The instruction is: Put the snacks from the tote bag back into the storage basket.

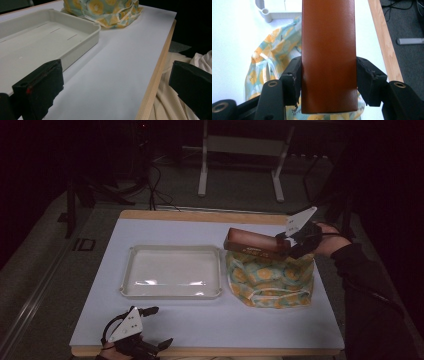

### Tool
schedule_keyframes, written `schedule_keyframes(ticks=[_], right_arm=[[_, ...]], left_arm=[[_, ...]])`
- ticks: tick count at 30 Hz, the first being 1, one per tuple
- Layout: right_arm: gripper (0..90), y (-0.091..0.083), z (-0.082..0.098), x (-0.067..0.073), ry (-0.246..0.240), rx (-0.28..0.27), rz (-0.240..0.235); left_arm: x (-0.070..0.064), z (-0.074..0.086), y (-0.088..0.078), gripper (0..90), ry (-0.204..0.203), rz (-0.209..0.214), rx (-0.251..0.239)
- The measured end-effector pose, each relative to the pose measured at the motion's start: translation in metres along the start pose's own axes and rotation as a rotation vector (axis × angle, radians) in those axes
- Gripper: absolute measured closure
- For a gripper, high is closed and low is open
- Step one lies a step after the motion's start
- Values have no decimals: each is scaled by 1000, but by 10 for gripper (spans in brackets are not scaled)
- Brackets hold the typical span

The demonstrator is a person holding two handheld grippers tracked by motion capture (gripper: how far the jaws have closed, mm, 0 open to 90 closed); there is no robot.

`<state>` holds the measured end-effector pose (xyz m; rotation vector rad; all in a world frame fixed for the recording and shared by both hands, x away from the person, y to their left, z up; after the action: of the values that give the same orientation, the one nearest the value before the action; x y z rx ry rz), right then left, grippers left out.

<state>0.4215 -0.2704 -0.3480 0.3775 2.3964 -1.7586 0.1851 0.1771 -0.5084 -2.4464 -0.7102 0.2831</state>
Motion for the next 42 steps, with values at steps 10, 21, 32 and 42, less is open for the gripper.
schedule_keyframes(ticks=[10, 21, 32, 42], right_arm=[[430, 8, -37, 3, -61, 4, -18], [431, 20, -67, 11, -123, -8, -32], [431, 38, -98, 19, -167, -50, -66], [431, 46, -125, 28, -208, -111, -83]], left_arm=[[-1, 0, 0, 0, 9, 5, 2], [-1, 0, 0, 0, 15, 7, 5], [-3, 0, 1, 0, 27, 15, 10], [-3, 0, 0, 0, 33, 18, 7]])
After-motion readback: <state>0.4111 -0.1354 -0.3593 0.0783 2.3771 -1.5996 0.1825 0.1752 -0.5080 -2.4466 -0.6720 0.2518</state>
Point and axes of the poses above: each handheld gripper's, and its own axes: y roughly forward along the jaws, z roughly out of its underside, x roughly to its left, the point moved 1 cm from there along y, roughly forward along the jaws, and after that the axes turned 11 degrees about x, right-handed, at the moved point
